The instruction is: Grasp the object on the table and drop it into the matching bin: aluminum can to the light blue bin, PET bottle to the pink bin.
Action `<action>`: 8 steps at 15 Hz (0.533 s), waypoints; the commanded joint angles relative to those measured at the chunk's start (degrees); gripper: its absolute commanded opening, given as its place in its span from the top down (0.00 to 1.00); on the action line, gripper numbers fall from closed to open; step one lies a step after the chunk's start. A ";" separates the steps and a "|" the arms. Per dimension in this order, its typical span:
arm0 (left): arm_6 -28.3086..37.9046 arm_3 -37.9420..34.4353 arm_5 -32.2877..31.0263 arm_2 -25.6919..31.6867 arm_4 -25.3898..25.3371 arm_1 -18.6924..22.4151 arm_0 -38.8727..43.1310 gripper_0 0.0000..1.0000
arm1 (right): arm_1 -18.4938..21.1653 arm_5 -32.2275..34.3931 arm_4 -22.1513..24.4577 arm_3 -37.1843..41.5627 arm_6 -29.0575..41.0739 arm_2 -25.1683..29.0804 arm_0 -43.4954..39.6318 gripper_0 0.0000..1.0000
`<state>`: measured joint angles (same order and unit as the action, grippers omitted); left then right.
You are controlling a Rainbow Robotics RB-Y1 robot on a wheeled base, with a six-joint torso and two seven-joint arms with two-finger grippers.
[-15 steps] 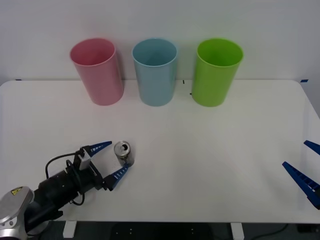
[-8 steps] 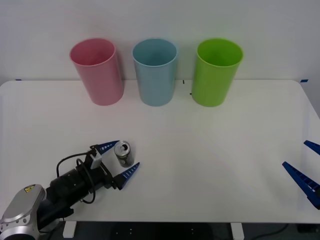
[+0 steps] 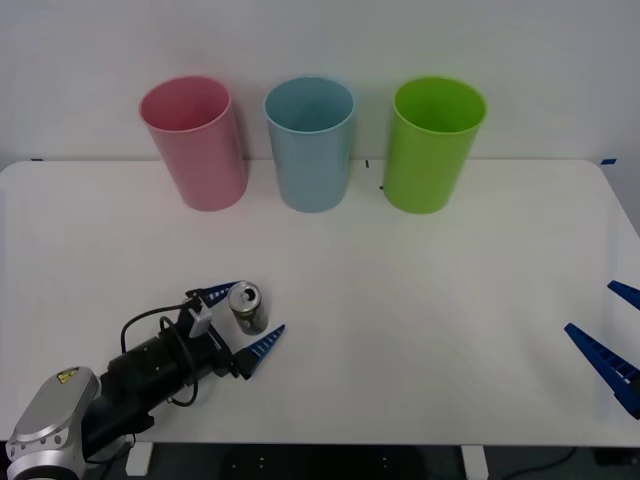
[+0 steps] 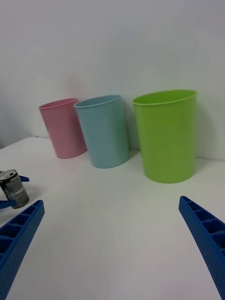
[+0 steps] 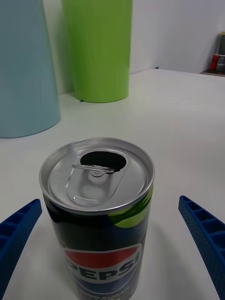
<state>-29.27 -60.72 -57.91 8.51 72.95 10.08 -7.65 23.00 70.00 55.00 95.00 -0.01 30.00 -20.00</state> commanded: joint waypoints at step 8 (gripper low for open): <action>0.00 -0.01 0.08 -0.07 -0.35 -0.41 0.09 1.00 | 0.00 0.00 0.00 0.00 0.01 0.00 0.00 0.00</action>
<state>-29.27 -60.74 -57.81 8.37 72.73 9.67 -7.58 23.00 70.00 55.00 95.00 0.00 30.00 -20.00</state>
